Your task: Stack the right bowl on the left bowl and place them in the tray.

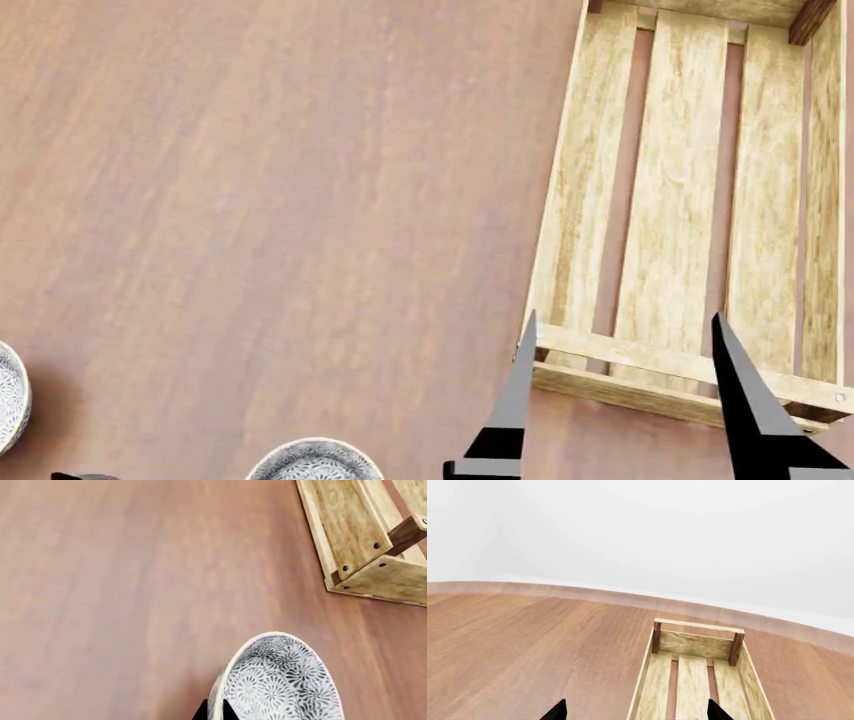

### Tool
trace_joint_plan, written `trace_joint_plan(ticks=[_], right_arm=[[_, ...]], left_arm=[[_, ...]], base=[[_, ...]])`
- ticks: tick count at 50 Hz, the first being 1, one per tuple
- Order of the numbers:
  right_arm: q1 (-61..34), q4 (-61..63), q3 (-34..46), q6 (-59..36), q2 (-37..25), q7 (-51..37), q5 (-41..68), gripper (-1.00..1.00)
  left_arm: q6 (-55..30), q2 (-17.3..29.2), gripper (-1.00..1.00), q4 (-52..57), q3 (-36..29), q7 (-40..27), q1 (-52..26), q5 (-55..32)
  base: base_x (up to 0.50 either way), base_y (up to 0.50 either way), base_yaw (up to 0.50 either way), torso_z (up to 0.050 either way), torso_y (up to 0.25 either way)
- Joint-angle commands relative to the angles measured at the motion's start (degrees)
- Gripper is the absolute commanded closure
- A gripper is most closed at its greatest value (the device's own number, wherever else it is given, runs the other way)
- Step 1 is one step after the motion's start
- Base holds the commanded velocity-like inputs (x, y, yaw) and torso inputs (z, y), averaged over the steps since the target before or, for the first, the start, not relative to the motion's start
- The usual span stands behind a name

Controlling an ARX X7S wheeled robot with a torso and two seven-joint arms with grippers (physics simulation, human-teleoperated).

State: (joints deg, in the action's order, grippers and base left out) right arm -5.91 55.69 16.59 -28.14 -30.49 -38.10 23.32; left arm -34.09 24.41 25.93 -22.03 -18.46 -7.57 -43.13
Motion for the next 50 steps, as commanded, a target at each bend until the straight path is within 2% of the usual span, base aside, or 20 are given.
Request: trace_joint_plan(ticks=[1, 20, 43, 50], right_arm=[[-0.2, -0.3, 0.4, 0.4, -0.4, -0.5, 0.3, -1.0], [-0.4, -0.3, 1.0, 0.8, -1.1, -1.3, 0.7, -1.0], [-1.0, 0.4, 1.3, 0.4, -1.7, -2.3, 1.4, -1.0], [-0.8, 0.3, 1.4, 0.8, -1.9, -2.4, 1.4, -1.0]], left_arm=[[-1.7, 0.8, 1.0, 4.9, 1.0, -1.8, -0.4, -3.4], [-2.6, 1.8, 1.0, 9.5, 2.5, -3.6, -0.6, -6.7], [-2.8, 5.2, 1.0, 9.6, 14.8, -8.6, -4.3, -19.9], [-1.8, 6.1, 1.0, 9.1, 17.2, -9.1, -3.8, -21.4]], base=[[0.0, 0.0, 0.0, 0.0, 0.0], [0.0, 0.0, 0.0, 0.0, 0.0], [0.0, 0.0, 0.0, 0.0, 0.0], [0.0, 0.0, 0.0, 0.0, 0.0]])
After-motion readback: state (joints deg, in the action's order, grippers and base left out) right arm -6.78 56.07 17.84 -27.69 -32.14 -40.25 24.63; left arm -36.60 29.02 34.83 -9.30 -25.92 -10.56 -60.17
